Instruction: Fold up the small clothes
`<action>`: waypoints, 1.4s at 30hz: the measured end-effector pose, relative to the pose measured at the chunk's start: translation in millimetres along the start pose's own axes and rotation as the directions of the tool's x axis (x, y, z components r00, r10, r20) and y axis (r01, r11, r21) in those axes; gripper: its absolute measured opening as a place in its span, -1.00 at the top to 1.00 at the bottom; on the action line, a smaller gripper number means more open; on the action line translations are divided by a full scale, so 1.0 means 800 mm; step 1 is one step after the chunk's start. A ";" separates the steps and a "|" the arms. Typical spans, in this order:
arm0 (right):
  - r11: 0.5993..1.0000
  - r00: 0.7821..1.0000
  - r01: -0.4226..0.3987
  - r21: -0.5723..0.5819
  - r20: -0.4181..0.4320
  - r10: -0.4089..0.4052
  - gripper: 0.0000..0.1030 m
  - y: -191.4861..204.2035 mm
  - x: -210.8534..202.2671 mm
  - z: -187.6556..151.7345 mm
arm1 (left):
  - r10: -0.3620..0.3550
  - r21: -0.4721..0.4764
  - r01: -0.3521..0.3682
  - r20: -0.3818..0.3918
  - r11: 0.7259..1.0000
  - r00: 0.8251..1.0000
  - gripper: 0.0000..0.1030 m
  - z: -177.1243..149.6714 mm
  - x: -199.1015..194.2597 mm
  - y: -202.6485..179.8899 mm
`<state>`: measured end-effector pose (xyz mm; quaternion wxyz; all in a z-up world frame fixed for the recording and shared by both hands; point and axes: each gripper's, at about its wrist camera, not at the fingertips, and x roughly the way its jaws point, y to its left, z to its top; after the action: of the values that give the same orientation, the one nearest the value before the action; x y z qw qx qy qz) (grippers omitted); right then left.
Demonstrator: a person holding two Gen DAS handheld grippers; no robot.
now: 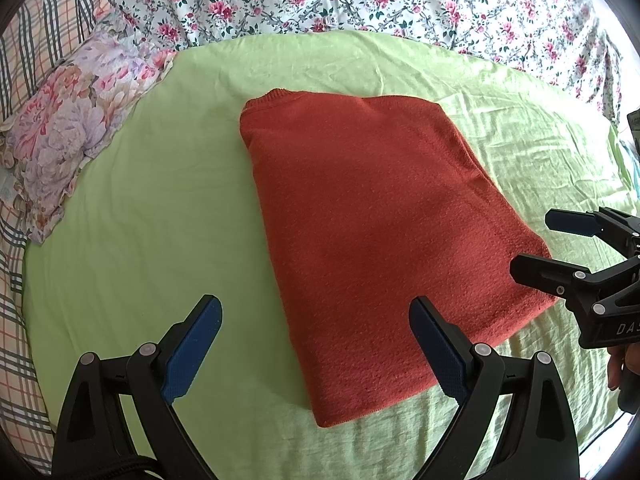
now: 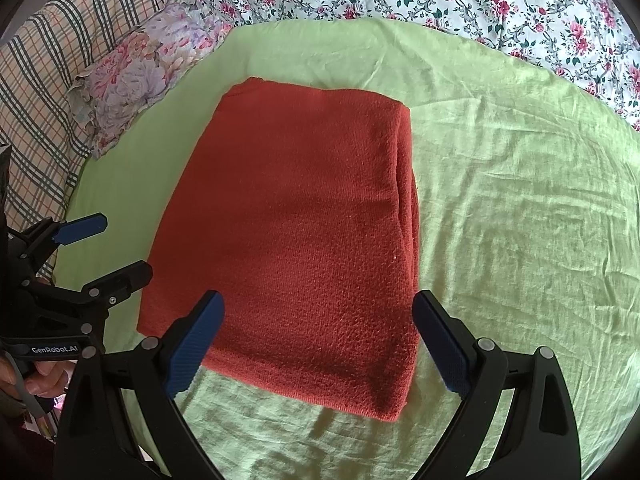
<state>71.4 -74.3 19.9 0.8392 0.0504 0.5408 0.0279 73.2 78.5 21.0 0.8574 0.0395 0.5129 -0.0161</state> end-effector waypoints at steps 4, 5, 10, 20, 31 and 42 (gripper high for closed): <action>1.000 1.000 0.000 0.005 0.002 0.000 -0.84 0.000 -0.001 0.002 | -0.004 0.006 0.004 0.000 1.000 1.000 -0.85 0.003 0.001 0.000; 1.000 1.000 0.000 0.007 0.003 0.000 -0.84 0.000 -0.001 0.001 | -0.004 0.007 0.004 0.000 1.000 1.000 -0.85 0.003 0.001 0.000; 1.000 1.000 0.002 0.008 0.003 -0.002 -0.84 0.000 -0.001 0.002 | -0.005 0.007 0.005 -0.001 1.000 1.000 -0.85 0.004 0.002 0.000; 1.000 1.000 0.000 0.011 0.005 0.000 -0.84 -0.003 0.001 0.005 | -0.005 0.008 0.005 -0.003 1.000 1.000 -0.85 0.007 0.004 -0.001; 1.000 1.000 0.000 0.011 0.005 0.000 -0.84 -0.006 0.002 0.007 | -0.009 0.010 0.009 -0.007 1.000 1.000 -0.85 0.013 0.008 0.000; 1.000 1.000 0.001 0.017 0.002 -0.001 -0.84 -0.011 0.005 0.012 | -0.011 0.008 0.011 -0.002 1.000 1.000 -0.84 0.018 0.013 -0.003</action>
<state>81.7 -83.6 19.2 0.8393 0.0573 0.5401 0.0231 90.7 74.8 18.7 0.8565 0.0401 0.5141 -0.0230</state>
